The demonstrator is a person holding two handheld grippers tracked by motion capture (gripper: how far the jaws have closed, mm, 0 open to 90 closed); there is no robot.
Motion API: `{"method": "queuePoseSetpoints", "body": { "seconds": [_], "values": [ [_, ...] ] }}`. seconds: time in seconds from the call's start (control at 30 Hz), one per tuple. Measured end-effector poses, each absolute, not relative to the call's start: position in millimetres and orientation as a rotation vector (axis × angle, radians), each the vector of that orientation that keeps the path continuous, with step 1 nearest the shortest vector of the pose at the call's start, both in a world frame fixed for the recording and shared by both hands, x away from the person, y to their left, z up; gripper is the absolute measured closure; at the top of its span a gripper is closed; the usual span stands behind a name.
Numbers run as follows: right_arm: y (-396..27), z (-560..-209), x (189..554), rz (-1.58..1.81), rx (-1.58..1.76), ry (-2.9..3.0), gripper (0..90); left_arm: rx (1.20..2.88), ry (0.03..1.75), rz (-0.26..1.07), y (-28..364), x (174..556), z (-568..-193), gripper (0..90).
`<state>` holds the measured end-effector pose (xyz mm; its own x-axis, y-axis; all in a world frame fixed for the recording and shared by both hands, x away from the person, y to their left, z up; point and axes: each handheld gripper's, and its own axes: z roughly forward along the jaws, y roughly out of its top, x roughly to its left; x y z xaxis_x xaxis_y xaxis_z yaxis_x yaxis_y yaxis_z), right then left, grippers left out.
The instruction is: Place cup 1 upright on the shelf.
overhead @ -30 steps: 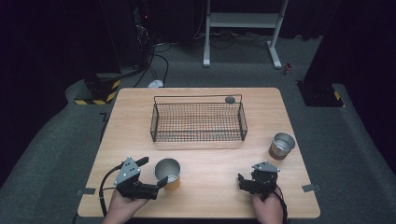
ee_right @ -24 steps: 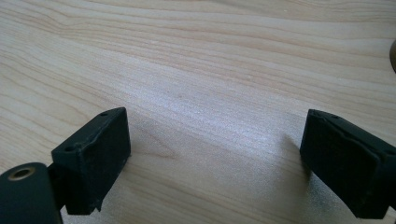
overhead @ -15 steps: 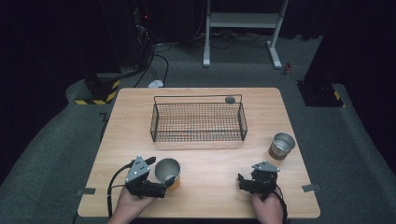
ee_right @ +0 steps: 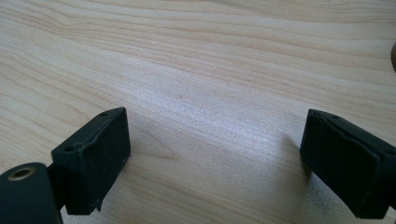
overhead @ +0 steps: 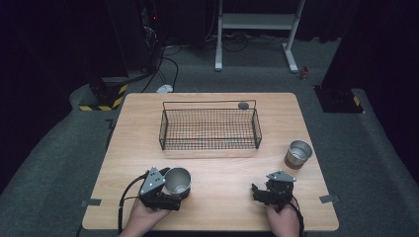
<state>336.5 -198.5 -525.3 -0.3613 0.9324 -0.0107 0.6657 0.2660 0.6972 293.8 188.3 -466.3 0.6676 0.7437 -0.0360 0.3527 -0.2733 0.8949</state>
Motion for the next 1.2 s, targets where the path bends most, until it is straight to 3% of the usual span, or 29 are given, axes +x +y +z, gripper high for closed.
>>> {"method": "queuePoseSetpoints", "body": {
  "seconds": [0.97,1.2],
  "values": [
    [-198.5,-525.4,336.5,0.852,1.446,2.12,8.4,1.851,0.873,0.458,192.5,295.2,-484.6,0.8],
    [-198.5,-525.4,336.5,0.853,1.446,2.121,8.4,1.836,0.842,0.486,193.3,292.2,-483.6,9.7]
  ]
}}
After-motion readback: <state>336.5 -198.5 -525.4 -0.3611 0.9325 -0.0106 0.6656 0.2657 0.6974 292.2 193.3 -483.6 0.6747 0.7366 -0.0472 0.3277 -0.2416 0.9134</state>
